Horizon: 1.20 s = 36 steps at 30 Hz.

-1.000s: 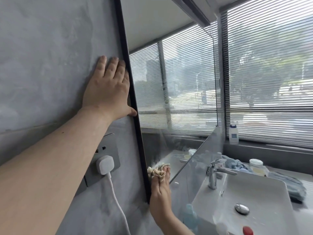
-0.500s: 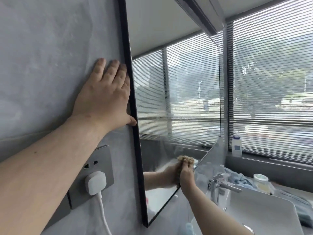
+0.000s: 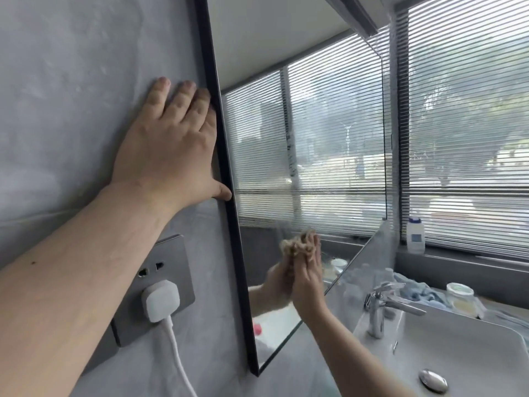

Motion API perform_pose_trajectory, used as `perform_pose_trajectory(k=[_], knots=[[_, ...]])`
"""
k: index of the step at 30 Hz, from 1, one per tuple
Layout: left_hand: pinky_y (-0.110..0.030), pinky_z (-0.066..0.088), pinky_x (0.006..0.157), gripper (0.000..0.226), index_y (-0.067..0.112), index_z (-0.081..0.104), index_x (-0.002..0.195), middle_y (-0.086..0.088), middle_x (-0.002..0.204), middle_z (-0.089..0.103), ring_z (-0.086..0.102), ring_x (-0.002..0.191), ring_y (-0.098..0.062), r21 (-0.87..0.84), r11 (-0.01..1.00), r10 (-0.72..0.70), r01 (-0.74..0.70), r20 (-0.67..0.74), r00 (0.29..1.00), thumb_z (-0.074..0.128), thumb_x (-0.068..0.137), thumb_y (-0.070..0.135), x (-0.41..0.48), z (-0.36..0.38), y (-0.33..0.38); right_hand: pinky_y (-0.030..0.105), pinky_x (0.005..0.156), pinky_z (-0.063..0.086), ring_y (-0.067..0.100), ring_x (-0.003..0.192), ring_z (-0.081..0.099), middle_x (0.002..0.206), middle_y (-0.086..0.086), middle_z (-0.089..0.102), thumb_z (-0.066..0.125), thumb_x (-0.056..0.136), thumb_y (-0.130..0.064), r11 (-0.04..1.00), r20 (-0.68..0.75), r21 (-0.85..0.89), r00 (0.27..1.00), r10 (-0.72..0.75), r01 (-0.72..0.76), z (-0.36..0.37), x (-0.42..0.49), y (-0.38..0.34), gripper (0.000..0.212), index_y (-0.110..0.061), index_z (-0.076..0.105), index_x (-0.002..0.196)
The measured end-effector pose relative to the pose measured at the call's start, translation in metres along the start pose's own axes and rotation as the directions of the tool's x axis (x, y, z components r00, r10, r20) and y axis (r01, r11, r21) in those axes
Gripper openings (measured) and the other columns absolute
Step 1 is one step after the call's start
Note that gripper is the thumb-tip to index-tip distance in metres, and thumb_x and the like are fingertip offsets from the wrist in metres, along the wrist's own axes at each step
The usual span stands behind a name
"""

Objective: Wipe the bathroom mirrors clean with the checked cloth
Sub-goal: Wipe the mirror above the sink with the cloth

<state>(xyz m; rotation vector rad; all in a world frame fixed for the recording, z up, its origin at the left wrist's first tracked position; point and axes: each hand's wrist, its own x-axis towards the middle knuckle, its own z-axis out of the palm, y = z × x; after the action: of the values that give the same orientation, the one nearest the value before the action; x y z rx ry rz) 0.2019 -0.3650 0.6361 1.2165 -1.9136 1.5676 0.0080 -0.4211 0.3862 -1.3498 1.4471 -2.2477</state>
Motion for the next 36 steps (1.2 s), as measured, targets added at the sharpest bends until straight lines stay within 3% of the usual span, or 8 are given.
perform_pose_trajectory(k=[4,7,11,16,21,23,29,36], knots=[[-0.051,0.004,0.123,0.136,0.004,0.020,0.155,-0.013,0.164,0.018,0.011,0.153,-0.029,-0.004,1.000,-0.007,0.007,-0.004,1.000,0.033,0.058,0.098,0.000,0.000,0.000,0.038,0.112,0.036,0.026,0.135,0.046,0.135,0.001,0.055,0.036,0.083,-0.083,0.920,-0.064,0.099,0.920,0.387,-0.380,-0.025,0.058,0.064,0.080,-0.026,0.048,0.137],[-0.051,0.003,0.123,0.137,0.004,0.019,0.155,-0.012,0.164,0.018,0.011,0.153,-0.029,-0.018,1.000,-0.015,0.015,-0.001,1.000,0.035,0.057,0.098,0.000,-0.001,0.000,0.027,0.102,0.037,0.019,0.117,0.058,0.101,-0.015,0.064,0.043,0.102,-0.046,0.844,-0.190,0.302,0.840,0.508,-0.443,-0.025,0.077,0.116,0.028,-0.025,0.061,0.102],[-0.051,0.003,0.123,0.137,0.004,0.021,0.155,-0.012,0.164,0.019,0.012,0.153,-0.028,-0.028,1.000,-0.014,0.014,-0.005,1.000,0.037,0.056,0.098,0.001,-0.001,0.001,0.036,0.110,0.039,0.021,0.124,0.055,0.124,-0.003,0.062,0.043,0.092,-0.056,0.853,-0.181,0.249,0.843,0.506,-0.458,-0.023,0.082,0.097,0.047,-0.024,0.059,0.124],[-0.051,0.004,0.123,0.136,0.004,0.026,0.154,-0.013,0.163,0.022,0.014,0.152,-0.028,-0.021,1.000,-0.014,0.014,0.000,1.000,0.036,0.056,0.098,0.001,-0.002,0.001,0.025,0.123,0.014,0.007,0.149,0.017,0.163,-0.003,0.023,0.034,0.100,-0.052,0.998,-0.082,0.055,0.996,0.022,-0.017,0.005,0.070,0.002,0.060,-0.025,0.028,0.154],[-0.050,0.002,0.123,0.135,0.005,0.023,0.155,-0.012,0.164,0.019,0.012,0.153,-0.028,-0.016,1.000,-0.016,0.016,0.005,1.000,0.036,0.058,0.098,-0.001,-0.002,0.001,0.020,0.120,-0.007,0.001,0.151,-0.005,0.163,-0.008,0.004,0.020,0.097,-0.046,0.843,0.161,-0.265,0.883,-0.440,0.468,0.030,0.029,-0.055,0.062,-0.023,0.013,0.154],[-0.049,0.001,0.123,0.134,0.006,0.022,0.155,-0.012,0.165,0.017,0.011,0.153,-0.028,-0.018,1.000,-0.020,0.020,0.009,1.000,0.034,0.058,0.098,-0.001,-0.002,0.001,0.020,0.120,-0.004,0.000,0.151,-0.001,0.162,-0.010,0.008,0.024,0.097,-0.045,0.855,0.154,-0.220,0.883,-0.444,0.469,0.028,0.032,-0.062,0.063,-0.021,0.018,0.155],[-0.050,0.001,0.123,0.134,0.005,0.016,0.156,-0.012,0.165,0.013,0.007,0.153,-0.028,-0.004,1.000,-0.013,0.013,0.022,1.000,0.031,0.061,0.099,0.000,-0.001,0.001,0.042,0.121,0.025,0.009,0.144,0.034,0.154,-0.008,0.042,0.039,0.092,-0.062,0.998,-0.094,0.062,0.996,0.005,0.001,0.007,0.106,-0.006,0.059,-0.037,0.044,0.145],[-0.050,0.000,0.124,0.133,0.005,0.019,0.156,-0.012,0.165,0.014,0.008,0.153,-0.028,-0.031,0.999,-0.014,0.015,0.019,1.000,0.038,0.060,0.097,0.000,-0.002,0.001,0.041,0.113,0.035,0.025,0.119,0.056,0.114,-0.005,0.065,0.043,0.096,-0.052,0.857,-0.240,0.211,0.825,0.512,-0.470,-0.026,0.105,0.121,0.034,-0.030,0.062,0.112]])
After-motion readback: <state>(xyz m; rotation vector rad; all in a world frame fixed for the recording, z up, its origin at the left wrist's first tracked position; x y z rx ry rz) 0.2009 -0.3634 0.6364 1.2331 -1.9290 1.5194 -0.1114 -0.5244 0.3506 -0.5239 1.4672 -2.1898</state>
